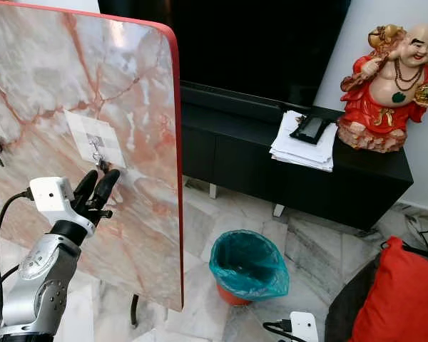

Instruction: Hang keys on a hook

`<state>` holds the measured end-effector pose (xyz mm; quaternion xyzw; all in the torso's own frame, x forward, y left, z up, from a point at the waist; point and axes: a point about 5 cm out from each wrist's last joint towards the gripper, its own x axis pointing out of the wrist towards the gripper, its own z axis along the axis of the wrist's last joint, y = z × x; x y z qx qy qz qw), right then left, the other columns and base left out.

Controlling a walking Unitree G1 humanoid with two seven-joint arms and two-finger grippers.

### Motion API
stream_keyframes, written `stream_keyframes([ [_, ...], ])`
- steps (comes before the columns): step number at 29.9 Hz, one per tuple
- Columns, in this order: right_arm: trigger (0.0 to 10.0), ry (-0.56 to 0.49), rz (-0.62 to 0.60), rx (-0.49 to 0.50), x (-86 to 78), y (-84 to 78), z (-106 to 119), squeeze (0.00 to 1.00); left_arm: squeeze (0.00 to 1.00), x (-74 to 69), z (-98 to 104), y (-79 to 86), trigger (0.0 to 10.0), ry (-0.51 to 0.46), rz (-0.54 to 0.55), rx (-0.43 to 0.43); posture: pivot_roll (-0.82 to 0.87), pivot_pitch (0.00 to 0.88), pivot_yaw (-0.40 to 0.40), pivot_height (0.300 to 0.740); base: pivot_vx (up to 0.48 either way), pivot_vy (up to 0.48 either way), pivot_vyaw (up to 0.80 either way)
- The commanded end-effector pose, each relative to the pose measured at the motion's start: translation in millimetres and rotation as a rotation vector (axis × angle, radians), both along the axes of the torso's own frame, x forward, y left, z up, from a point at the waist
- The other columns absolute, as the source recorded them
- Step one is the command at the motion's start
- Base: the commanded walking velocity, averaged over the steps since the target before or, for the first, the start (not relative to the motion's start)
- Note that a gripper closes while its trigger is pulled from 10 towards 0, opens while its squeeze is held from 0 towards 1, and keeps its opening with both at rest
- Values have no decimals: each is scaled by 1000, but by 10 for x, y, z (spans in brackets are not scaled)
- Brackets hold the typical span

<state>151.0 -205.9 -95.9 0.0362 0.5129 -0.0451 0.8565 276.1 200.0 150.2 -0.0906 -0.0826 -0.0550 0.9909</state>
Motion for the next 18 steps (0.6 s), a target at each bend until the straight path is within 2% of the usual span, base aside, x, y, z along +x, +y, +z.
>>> stream_keyframes([
  [1, 10000, -5, -7, -8, 3, -38, 8, 0, 1000, -59, -6, 73, 10000, 3, 25, 8, 48, 0, -88, 740, 0, 0, 0],
  [7, 10000, -4, -7, -7, 0, -35, 7, 0, 1000, -231, -172, 169, 10000, 75, 34, 45, 52, 0, -85, 740, 0, 0, 0],
  [9, 10000, -4, -9, -6, 1, -32, 6, 0, 1000, -306, -330, 239, 10000, 139, 51, 74, 54, 0, -83, 740, 0, 0, 0],
  [11, 10000, -4, -10, -6, 1, -30, 6, 0, 1000, -371, -560, 323, 10000, 244, 72, 119, 57, 0, -83, 740, 0, 0, 0],
  [12, 10000, -3, -9, -6, 2, -28, 6, 0, 667, -393, -635, 368, 10000, 270, 96, 140, 57, 0, -83, 740, 0, 0, 0],
  [13, 10000, -3, -9, -6, 2, -27, 6, 0, 667, -405, -672, 395, 10000, 280, 112, 153, 57, 0, -83, 740, 0, 0, 0],
  [14, 10000, -3, -9, -5, 4, -24, 6, 0, 0, -462, -889, 506, 10000, 355, 179, 160, 61, 0, -85, 740, 0, 0, 0],
  [15, 10000, -3, -9, -5, 4, -24, 6, 0, 0, -462, -889, 506, 10000, 355, 179, 160, 61, 0, -85, 740, 0, 0, 0],
  [16, 10000, -4, -10, -4, 9, -20, 7, 0, 0, -546, -1152, 629, 10000, 462, 261, 171, 57, 0, -85, 740, 0, 0, 0],
  [18, 10000, -5, -12, -4, 13, -18, 8, 0, 0, -628, -1342, 697, 10000, 552, 302, 187, 54, 0, -84, 740, 0, 0, 0],
])
